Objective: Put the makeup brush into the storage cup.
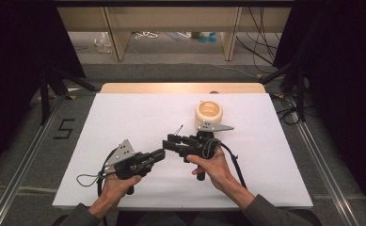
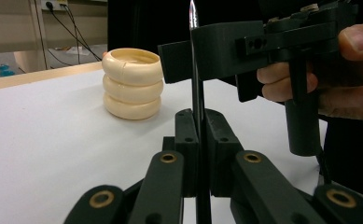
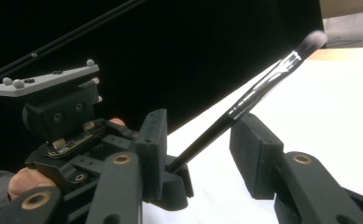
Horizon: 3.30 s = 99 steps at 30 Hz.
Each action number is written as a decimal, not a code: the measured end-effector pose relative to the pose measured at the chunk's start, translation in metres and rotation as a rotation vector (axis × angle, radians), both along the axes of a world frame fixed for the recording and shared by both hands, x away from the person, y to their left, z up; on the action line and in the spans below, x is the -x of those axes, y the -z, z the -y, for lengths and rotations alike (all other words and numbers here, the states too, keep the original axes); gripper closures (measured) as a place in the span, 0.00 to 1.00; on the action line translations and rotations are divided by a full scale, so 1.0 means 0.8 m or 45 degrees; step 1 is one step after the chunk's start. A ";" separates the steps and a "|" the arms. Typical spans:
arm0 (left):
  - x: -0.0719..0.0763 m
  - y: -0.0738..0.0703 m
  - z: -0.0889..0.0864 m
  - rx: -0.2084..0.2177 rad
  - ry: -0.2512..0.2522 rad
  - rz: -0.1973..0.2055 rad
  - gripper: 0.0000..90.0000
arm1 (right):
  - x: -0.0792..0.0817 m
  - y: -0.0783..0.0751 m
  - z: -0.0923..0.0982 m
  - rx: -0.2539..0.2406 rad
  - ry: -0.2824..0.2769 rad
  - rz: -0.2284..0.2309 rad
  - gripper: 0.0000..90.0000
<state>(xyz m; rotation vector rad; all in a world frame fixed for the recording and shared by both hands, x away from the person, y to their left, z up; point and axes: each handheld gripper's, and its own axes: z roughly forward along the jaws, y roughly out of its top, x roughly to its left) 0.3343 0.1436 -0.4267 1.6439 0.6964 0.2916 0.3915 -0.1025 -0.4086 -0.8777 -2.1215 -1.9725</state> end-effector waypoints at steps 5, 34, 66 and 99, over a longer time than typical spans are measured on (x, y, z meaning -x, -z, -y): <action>0.000 0.000 0.000 0.003 0.002 0.008 0.94 | -0.001 0.001 -0.001 -0.010 -0.004 -0.003 0.68; -0.002 0.000 0.001 -0.017 0.020 0.027 0.86 | 0.002 0.000 0.000 -0.122 -0.105 -0.056 0.95; -0.002 0.004 0.000 -0.100 0.018 -0.034 0.36 | 0.002 -0.020 0.016 0.055 -0.065 0.126 0.95; -0.002 0.010 -0.008 -0.144 -0.052 -0.094 0.29 | -0.018 -0.044 0.074 0.268 0.087 0.256 0.95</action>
